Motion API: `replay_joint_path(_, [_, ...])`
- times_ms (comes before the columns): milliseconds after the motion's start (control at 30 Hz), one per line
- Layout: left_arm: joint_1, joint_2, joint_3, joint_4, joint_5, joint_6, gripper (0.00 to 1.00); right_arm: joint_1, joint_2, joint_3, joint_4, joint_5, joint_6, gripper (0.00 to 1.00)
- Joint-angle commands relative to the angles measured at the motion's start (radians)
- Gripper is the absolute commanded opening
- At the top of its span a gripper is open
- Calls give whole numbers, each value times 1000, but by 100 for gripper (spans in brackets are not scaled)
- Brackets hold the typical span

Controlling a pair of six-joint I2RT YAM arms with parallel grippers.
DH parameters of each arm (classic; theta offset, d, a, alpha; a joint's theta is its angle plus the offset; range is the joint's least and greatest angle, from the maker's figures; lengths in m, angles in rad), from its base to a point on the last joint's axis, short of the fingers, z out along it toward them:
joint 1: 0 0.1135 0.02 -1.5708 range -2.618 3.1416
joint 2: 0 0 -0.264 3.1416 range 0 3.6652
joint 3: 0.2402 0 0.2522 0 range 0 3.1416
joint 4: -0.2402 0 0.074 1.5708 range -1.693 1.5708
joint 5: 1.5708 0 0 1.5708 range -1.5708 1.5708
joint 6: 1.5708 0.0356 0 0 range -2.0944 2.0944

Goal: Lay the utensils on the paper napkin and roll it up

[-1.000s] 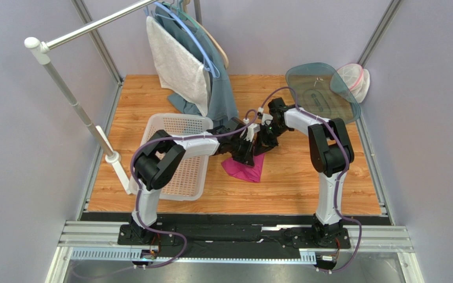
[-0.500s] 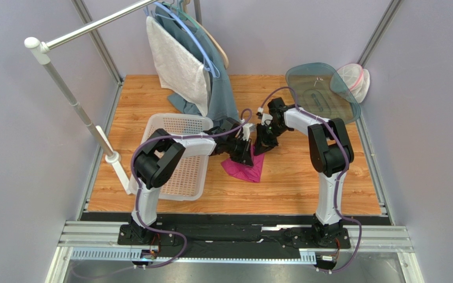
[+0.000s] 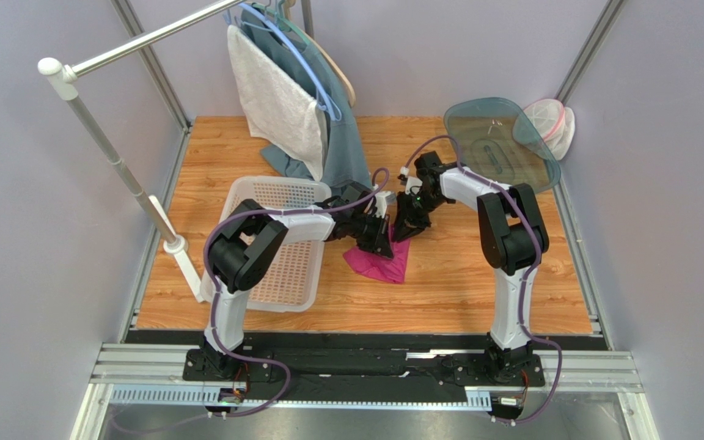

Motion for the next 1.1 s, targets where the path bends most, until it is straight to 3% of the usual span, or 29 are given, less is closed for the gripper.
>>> replay_joint_path(0, [13, 52, -17, -60, -88, 24, 0, 20, -33, 3, 32, -39, 30, 17])
replay_joint_path(167, [13, 49, -22, -62, -88, 24, 0, 21, -49, -10, 46, -46, 44, 10])
replay_joint_path(500, [13, 44, -19, -63, -89, 30, 0, 21, -125, -16, 39, -83, 62, 10])
replay_joint_path(1067, [13, 41, -14, -66, -89, 34, 0, 39, -1, -74, 95, -28, 50, 7])
